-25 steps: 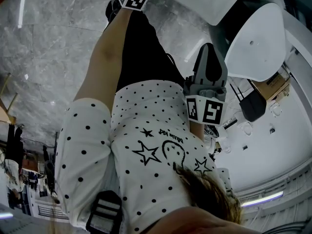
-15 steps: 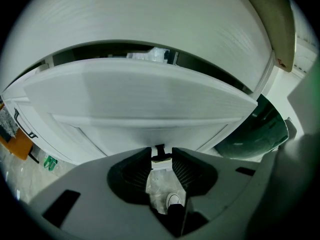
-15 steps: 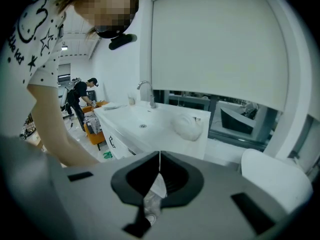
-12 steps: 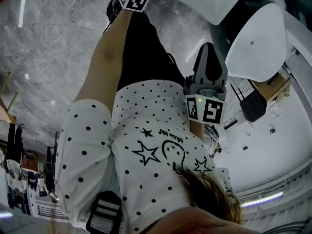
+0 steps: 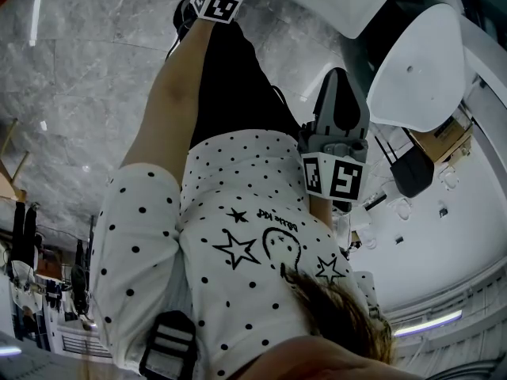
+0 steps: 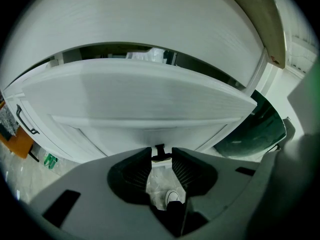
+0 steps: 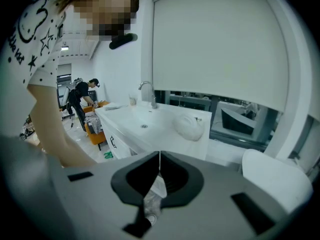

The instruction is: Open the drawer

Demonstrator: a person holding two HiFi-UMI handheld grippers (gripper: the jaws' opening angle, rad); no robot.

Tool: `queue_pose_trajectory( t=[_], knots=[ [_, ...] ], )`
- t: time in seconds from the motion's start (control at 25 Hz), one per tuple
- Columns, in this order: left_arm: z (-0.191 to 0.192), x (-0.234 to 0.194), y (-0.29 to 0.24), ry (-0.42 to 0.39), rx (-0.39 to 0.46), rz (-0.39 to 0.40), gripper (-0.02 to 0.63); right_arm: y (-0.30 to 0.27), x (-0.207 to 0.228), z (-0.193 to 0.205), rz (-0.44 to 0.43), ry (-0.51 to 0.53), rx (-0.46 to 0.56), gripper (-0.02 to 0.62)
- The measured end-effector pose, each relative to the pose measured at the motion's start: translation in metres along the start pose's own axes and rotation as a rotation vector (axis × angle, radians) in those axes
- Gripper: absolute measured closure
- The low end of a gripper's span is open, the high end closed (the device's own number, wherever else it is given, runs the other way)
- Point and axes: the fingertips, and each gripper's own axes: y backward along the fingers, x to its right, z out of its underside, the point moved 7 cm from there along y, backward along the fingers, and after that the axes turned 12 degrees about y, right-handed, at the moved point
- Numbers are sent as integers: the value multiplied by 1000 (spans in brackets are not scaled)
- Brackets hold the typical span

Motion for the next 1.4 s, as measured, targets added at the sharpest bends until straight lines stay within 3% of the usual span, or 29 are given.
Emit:
queue_pose_trajectory(
  t=[1.4],
  knots=[
    [36,3,22,6,-31,21,479,5,-19,2,-25,11,2,580]
  ],
)
